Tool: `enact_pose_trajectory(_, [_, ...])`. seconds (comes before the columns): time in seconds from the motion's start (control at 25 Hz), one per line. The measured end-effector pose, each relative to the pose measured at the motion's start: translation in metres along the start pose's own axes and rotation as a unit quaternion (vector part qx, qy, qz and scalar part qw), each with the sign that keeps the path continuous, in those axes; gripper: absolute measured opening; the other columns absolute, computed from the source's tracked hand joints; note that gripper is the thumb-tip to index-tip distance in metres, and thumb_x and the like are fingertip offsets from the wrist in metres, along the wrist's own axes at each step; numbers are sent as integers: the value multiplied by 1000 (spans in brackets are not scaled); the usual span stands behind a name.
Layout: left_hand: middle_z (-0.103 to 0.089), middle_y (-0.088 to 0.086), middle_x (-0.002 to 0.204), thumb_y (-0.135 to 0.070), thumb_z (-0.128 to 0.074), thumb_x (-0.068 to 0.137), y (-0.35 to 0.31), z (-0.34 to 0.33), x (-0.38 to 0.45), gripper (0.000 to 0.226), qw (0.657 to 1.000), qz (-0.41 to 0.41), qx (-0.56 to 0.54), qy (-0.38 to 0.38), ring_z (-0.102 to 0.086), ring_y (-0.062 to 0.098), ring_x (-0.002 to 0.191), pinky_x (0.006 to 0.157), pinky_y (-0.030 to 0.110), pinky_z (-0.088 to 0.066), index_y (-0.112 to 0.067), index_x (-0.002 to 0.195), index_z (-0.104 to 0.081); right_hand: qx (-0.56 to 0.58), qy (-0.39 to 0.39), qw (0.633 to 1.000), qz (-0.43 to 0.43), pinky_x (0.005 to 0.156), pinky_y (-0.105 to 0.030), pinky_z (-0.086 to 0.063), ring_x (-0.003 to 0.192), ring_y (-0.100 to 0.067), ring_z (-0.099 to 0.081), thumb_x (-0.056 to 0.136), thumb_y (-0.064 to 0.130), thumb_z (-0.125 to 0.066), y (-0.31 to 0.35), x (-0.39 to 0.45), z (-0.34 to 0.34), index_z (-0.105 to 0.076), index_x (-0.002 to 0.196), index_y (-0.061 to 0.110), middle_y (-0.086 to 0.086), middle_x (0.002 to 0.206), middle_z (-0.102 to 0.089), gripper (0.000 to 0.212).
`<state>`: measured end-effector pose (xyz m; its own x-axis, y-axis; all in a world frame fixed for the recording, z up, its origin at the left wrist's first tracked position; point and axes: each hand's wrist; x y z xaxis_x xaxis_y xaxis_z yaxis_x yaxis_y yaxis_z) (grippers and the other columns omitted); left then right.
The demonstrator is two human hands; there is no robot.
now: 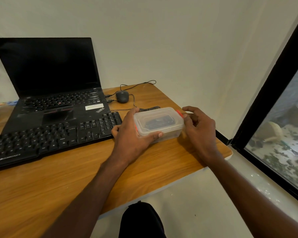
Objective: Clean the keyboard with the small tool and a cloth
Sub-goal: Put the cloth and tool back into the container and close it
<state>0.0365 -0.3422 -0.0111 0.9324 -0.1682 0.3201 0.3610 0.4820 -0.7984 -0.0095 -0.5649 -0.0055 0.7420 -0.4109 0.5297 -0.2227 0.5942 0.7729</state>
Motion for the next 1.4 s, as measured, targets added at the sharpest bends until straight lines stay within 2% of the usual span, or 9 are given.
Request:
enact_pose_trajectory(0.2, [-53, -13, 149, -69, -88, 68, 2, 1, 2, 111, 1000, -11, 6, 4, -36, 12, 132, 122, 48, -24, -39, 158, -31, -142, 10, 988, 67, 82, -2, -38, 95, -2, -63, 109, 32, -48, 7, -1, -1, -55, 144, 30, 6, 114, -75, 35])
enact_pose_trajectory(0.28, [-52, -12, 151, -70, -88, 67, 1, 1, 1, 112, 1000, -12, 10, 5, -37, 12, 133, 122, 48, -23, -38, 159, -31, -159, 23, 985, 68, 79, 2, -30, 96, -1, -61, 110, 31, -47, 9, -2, -1, -53, 146, 29, 5, 115, -75, 37])
enact_pose_trajectory(0.36, [-51, -11, 153, -67, -88, 69, -3, 2, 0, 112, 1000, -10, 12, 3, -30, 7, 127, 122, 49, -24, -37, 160, -31, -164, 29, 983, 75, 82, -1, -34, 94, -1, -61, 110, 30, -47, 11, -2, 0, -53, 146, 28, 5, 113, -75, 36])
enact_pose_trajectory(0.56, [-50, -8, 153, -66, -88, 70, -8, 5, -2, 109, 1000, -10, 20, 2, -25, 6, 122, 122, 52, -25, -34, 159, -34, -102, 17, 992, 70, 87, -38, -60, 93, -2, -68, 105, 33, -59, 9, -1, 1, -59, 135, 28, 11, 102, -74, 30])
enact_pose_trajectory(0.72, [-53, -9, 148, -65, -88, 71, -6, 5, -3, 105, 1000, -15, 18, -5, -28, 7, 121, 121, 51, -25, -35, 156, -36, -23, 19, 999, 28, 83, -26, -61, 94, -2, -69, 99, 29, -68, 8, 1, 2, -56, 137, 26, 15, 94, -70, 40])
enact_pose_trajectory(0.84, [-55, -14, 136, -64, -90, 69, -6, 6, -2, 100, 1000, -21, 13, -4, -30, 6, 117, 120, 51, -28, -36, 151, -40, 37, 17, 999, 15, 83, -30, -62, 97, -7, -72, 97, 24, -71, 8, 2, 3, -61, 130, 24, 9, 98, -73, 35])
enact_pose_trajectory(1.0, [-57, -9, 140, -64, -90, 68, -7, 5, -4, 102, 1000, -14, 3, -5, -32, 9, 119, 119, 52, -32, -35, 152, -41, 21, 26, 999, 26, 81, -36, -63, 99, -10, -70, 99, 25, -69, 7, -1, 1, -67, 116, 24, 10, 102, -72, 18])
enact_pose_trajectory(1.2, [-54, -10, 149, -73, -85, 69, -1, 2, -2, 109, 999, -15, 26, 10, -42, 19, 135, 117, 47, -27, -35, 157, -33, -5, 39, 999, -9, 75, -24, -61, 102, -6, -66, 100, 33, -65, 9, 1, -1, -56, 130, 27, 9, 111, -66, 32])
enact_pose_trajectory(1.4, [-48, -3, 148, -96, -47, 76, 0, -2, -2, 104, 994, -30, 85, -61, -44, 17, 135, 110, 42, -29, -25, 152, -39, -48, 45, 996, -62, 81, -29, -59, 98, -6, -64, 100, 51, -58, 6, 4, -1, -60, 137, 22, 8, 112, -67, 47])
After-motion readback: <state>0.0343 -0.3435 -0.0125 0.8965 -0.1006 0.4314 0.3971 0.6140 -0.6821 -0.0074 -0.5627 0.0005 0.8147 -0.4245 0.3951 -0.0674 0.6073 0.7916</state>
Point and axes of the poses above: each hand's wrist, its own x-axis towards the middle knuckle, its own z-axis out of the back of the hand, y = z × x
